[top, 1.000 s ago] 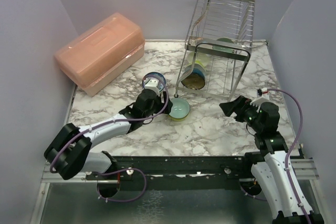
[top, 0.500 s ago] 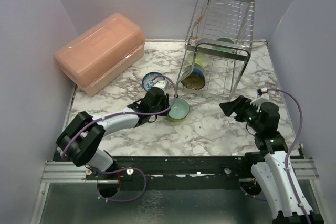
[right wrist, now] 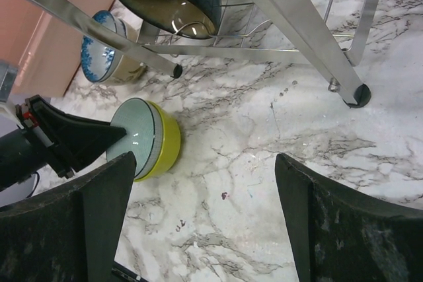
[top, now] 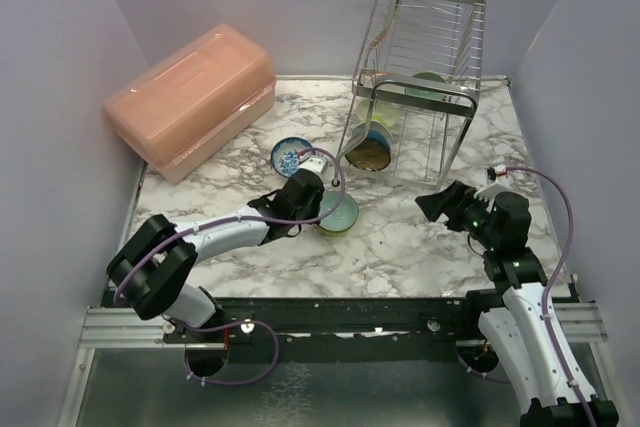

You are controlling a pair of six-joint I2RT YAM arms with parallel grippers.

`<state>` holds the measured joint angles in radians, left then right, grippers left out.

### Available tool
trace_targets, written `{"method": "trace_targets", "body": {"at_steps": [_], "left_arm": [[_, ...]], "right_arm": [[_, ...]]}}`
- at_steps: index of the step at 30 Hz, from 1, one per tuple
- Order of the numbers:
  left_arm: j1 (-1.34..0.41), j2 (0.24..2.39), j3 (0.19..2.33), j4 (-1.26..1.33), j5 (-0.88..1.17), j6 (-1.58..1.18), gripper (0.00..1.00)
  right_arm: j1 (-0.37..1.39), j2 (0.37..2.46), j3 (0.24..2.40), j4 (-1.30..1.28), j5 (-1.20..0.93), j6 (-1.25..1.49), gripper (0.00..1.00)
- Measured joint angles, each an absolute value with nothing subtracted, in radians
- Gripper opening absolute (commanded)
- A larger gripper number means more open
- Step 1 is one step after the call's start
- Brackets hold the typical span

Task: Load the bowls into the dish rack
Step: Pick up the bowl from the center of the board.

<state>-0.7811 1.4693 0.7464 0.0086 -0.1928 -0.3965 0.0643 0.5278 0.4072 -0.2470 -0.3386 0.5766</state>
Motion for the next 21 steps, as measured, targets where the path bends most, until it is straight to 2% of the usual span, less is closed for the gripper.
{"method": "trace_targets", "body": {"at_steps": [4,8,21], "left_arm": [[-0.808,1.449,0.746,-0.027,-0.249,-0.373,0.05],[-0.839,1.427,0.746,-0.046,-0.287,-0.354,0.00],[-0.908,1.331,0.760,-0.101,-0.398,-0.343,0.00]], "right_arm": [[0.064,0.545,0.404,-0.225,-0.359,0.577,0.89],[0.064,0.570,0.389,-0.204,-0.389,0.577,0.88],[0.064,0.640,0.376,-0.125,-0.550,0.561,0.89]]}}
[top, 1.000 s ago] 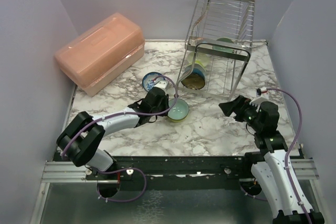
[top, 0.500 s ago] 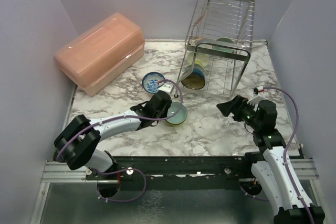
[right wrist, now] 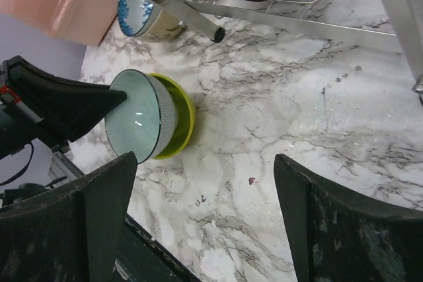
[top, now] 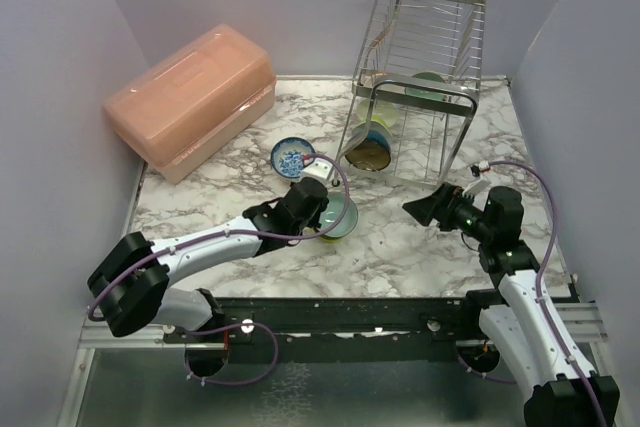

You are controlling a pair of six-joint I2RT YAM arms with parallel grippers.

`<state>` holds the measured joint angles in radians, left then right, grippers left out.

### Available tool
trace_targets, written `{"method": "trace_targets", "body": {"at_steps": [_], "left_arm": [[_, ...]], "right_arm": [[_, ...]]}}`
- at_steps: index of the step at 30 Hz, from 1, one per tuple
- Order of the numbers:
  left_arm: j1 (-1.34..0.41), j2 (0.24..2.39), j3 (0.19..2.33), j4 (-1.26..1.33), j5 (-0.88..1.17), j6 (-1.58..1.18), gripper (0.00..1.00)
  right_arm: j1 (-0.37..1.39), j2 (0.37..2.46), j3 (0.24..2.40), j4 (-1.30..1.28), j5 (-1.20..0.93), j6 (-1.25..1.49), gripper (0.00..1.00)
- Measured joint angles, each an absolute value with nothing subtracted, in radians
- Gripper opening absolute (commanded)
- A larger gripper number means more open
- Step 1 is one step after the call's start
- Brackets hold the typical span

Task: Load the bowls into the dish rack
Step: Pick up the bowl from the center of the board.

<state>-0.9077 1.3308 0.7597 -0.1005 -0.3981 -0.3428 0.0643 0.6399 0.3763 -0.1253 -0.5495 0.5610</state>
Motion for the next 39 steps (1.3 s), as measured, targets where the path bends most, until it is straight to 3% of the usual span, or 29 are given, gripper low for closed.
{"method": "trace_targets", "body": {"at_steps": [13,28,39], "left_arm": [[-0.931,1.317,0.760,-0.035,-0.386,-0.301,0.00],[-0.986,1.434,0.761,0.202,-0.217,-0.366,0.00],[-1.011,1.454,0.749,0.307,-0.193,-0.375,0.00]], "right_arm": [[0.064,0.682,0.365,-0.038,-0.704,0.548,0.90],[0.064,0.756,0.315,0.065,-0.841,0.572,0.83],[0.064,0.745,0.300,0.096,-0.883,0.595,0.91]]}}
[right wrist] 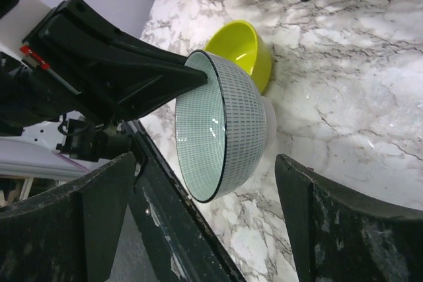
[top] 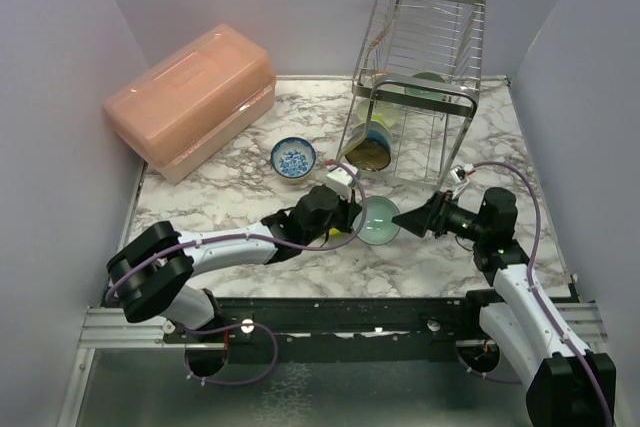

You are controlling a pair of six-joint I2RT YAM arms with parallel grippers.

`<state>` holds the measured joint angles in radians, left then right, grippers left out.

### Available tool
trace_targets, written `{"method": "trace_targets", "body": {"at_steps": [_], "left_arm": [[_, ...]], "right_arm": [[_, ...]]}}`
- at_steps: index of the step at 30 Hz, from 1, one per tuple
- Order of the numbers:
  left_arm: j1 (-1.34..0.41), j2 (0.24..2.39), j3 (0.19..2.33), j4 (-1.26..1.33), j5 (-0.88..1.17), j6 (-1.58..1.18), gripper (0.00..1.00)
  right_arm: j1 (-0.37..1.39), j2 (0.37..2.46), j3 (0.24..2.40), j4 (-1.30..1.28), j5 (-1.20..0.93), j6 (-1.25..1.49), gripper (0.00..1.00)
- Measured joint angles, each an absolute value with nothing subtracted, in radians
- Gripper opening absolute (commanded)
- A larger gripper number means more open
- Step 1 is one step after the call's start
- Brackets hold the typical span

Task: Load the bowls into the dish rack
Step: Pick up the bowl from the center of the board.

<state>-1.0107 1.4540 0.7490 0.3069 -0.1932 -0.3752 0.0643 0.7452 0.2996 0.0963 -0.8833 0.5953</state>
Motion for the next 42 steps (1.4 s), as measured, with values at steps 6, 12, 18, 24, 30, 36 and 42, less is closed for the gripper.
{"method": "trace_targets", "body": {"at_steps": [6,12,18,24,30,36,42], "left_arm": [[-1.010,1.396,0.655,0.459,-0.190,-0.374,0.00],[-1.010,1.376,0.579,0.617,-0.163,-0.356,0.00],[-1.010,1.357,0.516,0.783,-0.135,-0.345,0.00],[-1.010,1.352,0.499,0.888,-0.115,-0.339,0.00],[-1.010,1.352,0.499,0.927,-0.104,-0.335,0.00],[-1.010,1.352,0.499,0.938,-0.095,-0.339,0.00],[-1.010,1.365,0.500,0.942,-0.092,-0.348,0.00]], "right_arm": [[0.064,0.706,0.279,0.178,-0.919,0.661,0.95],[0.064,0.692,0.276,0.222,-0.934,0.714,1.00],[0.064,0.745,0.276,0.279,-0.979,0.749,1.00],[0.064,0.782,0.276,0.327,-1.023,0.765,0.97],[0.064,0.806,0.276,0.367,-1.051,0.786,0.92],[0.065,0.807,0.276,0.405,-1.068,0.808,0.91],[0.065,0.825,0.276,0.413,-1.078,0.811,0.91]]}}
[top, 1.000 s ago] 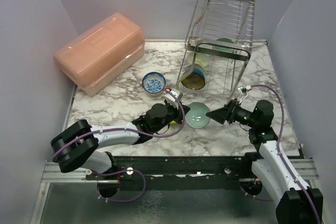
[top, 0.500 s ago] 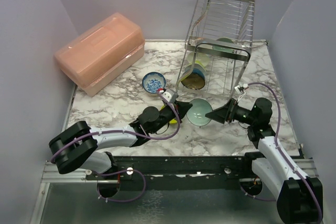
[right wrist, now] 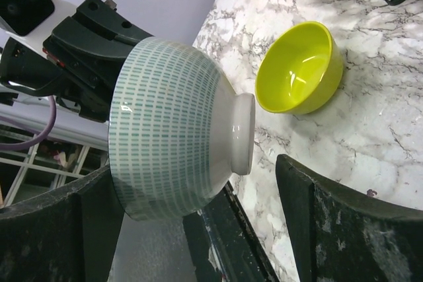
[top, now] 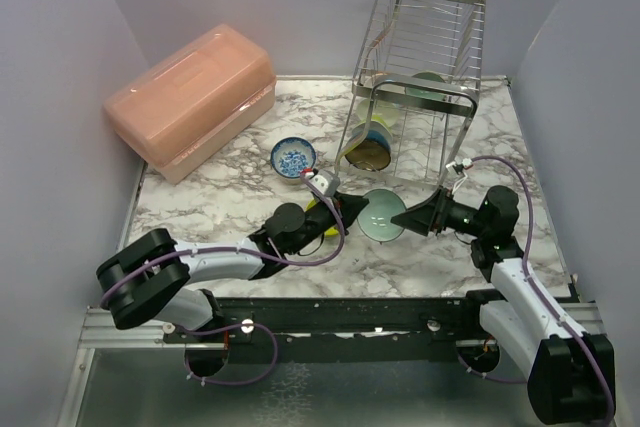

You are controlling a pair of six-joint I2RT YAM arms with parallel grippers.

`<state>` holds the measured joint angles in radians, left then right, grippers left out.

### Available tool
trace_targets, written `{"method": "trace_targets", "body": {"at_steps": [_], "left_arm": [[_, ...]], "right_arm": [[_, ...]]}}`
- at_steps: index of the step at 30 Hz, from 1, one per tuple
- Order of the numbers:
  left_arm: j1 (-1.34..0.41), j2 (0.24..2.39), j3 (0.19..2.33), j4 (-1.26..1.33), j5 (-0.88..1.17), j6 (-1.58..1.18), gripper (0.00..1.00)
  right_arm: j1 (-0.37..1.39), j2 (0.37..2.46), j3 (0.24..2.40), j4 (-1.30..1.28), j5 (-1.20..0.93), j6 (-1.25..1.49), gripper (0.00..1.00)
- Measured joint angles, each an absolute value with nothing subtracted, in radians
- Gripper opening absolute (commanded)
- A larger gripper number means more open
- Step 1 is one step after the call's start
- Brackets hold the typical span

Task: Load the bowls into the dish rack
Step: Pick up the bowl from the center of the board.

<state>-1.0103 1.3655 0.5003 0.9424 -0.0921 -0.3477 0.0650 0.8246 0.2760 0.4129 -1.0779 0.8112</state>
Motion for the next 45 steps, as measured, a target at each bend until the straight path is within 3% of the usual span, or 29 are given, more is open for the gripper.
{"method": "trace_targets", "body": {"at_steps": [10,15,19,24,29,34,37,45], "left_arm": [[-1.030,1.412,0.533,0.944,-0.086,-0.351,0.00],[-1.030,1.420,0.535,0.943,-0.089,-0.350,0.00],[-1.031,1.426,0.543,0.941,-0.094,-0.350,0.00],[-1.034,1.427,0.543,0.941,-0.099,-0.343,0.00],[-1.036,1.427,0.543,0.940,-0.105,-0.339,0.01],[-1.037,1.427,0.543,0.942,-0.117,-0.341,0.28],[-1.043,1.425,0.543,0.966,-0.127,-0.346,0.50],[-1.048,1.390,0.537,1.011,-0.149,-0.354,0.91]], "right_arm": [[0.067,0.837,0.277,0.413,-1.091,0.805,0.72],[0.068,0.846,0.278,0.411,-1.101,0.796,0.68],[0.069,0.846,0.278,0.411,-1.100,0.783,0.44],[0.069,0.846,0.278,0.408,-1.100,0.766,0.03],[0.069,0.845,0.279,0.402,-1.097,0.759,0.01],[0.069,0.845,0.287,0.392,-1.090,0.753,0.01],[0.069,0.837,0.289,0.369,-1.073,0.739,0.01],[0.070,0.814,0.289,0.318,-1.026,0.713,0.01]]}}
